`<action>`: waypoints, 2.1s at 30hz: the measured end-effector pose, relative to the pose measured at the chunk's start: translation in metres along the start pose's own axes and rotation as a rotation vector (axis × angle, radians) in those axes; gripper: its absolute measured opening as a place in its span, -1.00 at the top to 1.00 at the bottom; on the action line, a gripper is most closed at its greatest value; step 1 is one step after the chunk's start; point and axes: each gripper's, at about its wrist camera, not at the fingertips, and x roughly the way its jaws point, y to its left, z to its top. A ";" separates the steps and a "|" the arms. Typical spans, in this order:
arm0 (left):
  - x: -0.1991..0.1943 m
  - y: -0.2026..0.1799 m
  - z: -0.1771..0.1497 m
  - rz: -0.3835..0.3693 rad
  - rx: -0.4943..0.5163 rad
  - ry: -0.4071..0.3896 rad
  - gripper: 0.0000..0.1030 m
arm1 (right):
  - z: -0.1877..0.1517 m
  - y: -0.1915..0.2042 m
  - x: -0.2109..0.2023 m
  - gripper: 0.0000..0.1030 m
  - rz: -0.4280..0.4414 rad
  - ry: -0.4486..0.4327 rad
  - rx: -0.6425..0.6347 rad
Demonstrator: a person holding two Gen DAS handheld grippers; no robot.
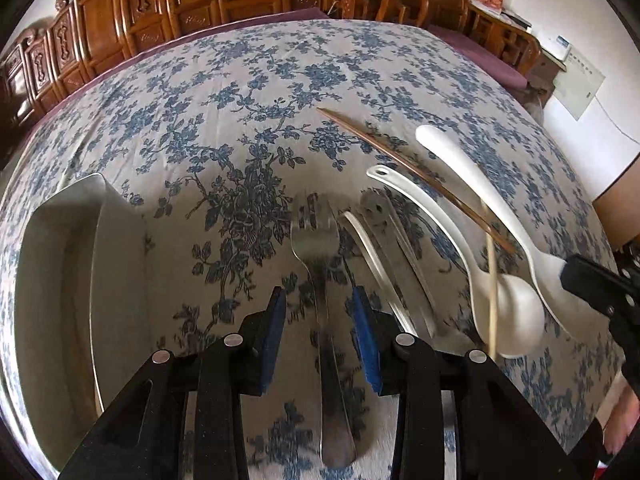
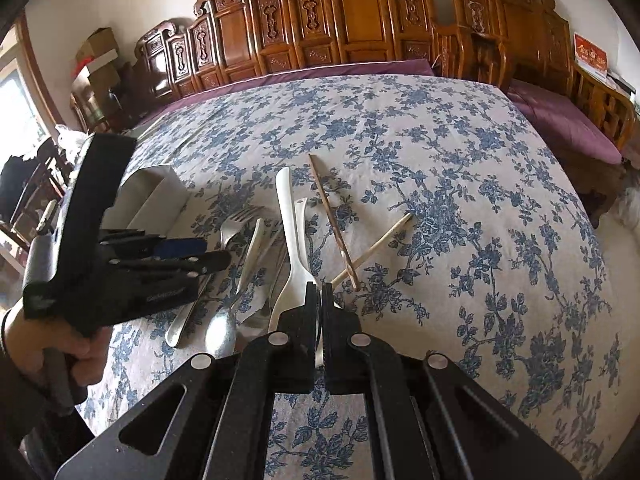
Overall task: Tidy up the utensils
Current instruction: 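Lower the left tool to the pile and grasp the metal fork, then carry the metal fork in the left tool into the grey tray and release it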
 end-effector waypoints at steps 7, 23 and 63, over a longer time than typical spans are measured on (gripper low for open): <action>0.008 0.000 0.001 0.001 0.001 0.010 0.61 | -0.001 0.004 0.001 0.94 0.010 0.002 -0.006; -0.029 -0.004 -0.002 0.001 0.060 -0.052 0.88 | -0.002 0.016 -0.007 0.93 -0.010 -0.002 -0.007; 0.029 0.008 0.059 0.056 0.049 0.019 0.38 | 0.009 -0.012 -0.002 0.94 -0.017 -0.006 0.006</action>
